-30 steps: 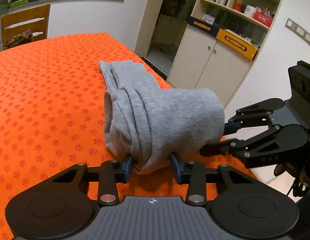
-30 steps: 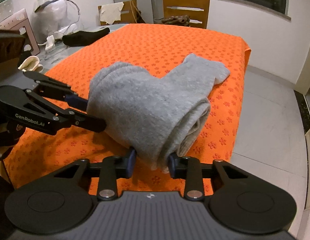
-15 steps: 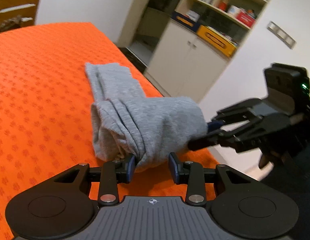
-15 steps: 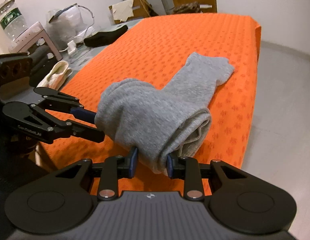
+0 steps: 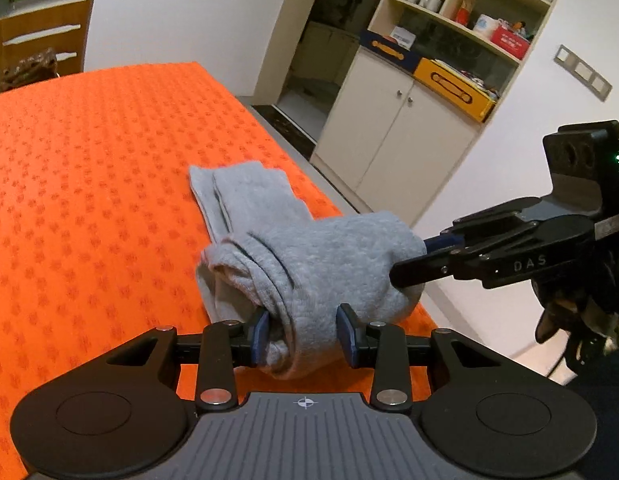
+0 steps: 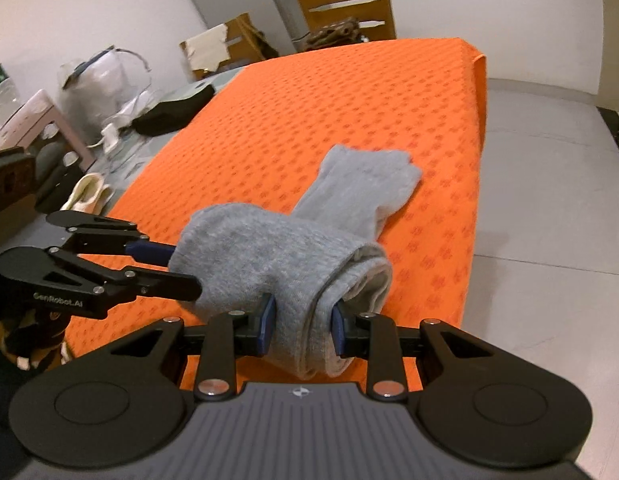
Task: Fold clothes
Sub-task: 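Roll the bundle over the remaining strip end with both grippers, then grasp the rolled sweater with the right gripper and lift it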
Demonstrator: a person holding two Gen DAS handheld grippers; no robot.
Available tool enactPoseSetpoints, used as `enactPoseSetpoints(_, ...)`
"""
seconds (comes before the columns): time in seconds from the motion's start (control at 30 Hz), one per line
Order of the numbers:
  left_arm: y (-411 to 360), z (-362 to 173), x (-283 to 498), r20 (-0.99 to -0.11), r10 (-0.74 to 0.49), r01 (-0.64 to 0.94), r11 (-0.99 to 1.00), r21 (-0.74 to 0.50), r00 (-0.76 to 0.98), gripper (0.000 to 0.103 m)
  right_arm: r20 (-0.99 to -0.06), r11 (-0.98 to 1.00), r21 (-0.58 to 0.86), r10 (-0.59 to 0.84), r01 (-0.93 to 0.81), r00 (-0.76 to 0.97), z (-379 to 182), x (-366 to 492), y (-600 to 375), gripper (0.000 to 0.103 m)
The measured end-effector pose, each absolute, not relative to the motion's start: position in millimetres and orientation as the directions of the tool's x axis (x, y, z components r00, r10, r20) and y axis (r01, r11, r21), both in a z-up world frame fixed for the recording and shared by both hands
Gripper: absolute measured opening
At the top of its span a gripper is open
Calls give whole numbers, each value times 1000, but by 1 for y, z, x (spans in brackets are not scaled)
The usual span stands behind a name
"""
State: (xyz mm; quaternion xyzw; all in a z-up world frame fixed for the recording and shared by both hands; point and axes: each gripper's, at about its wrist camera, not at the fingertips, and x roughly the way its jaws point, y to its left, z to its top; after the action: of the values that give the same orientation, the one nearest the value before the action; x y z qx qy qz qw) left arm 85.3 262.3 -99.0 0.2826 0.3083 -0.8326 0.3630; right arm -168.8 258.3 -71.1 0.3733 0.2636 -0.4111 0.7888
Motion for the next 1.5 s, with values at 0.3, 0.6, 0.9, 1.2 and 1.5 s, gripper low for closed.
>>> enactPoseSetpoints(0.3, 221, -96, 69, -695, -501, 827, -501, -253, -516, 44, -713, 307, 355, -522, 883, 468, -78, -168, 211, 34)
enactPoseSetpoints(0.6, 182, -103, 64, -706, -521, 859, -443, -257, -479, 46, -698, 325, 204, -613, 924, 370, -52, -159, 207, 38)
enactPoseSetpoints(0.9, 154, -117, 65, -709, -518, 870, -390, -301, -477, 47, -677, 521, 213, -531, 826, 509, -42, -130, 241, 38)
enactPoseSetpoints(1.2, 150, -107, 83, -668, -549, 864, -353, -360, -502, 48, -715, 529, 141, -530, 837, 456, -64, -107, 231, 34)
enactPoseSetpoints(1.5, 200, -64, 121, -615, -661, 902, -316, -293, -431, 53, -712, 518, 76, -570, 852, 410, -70, -108, 203, 33)
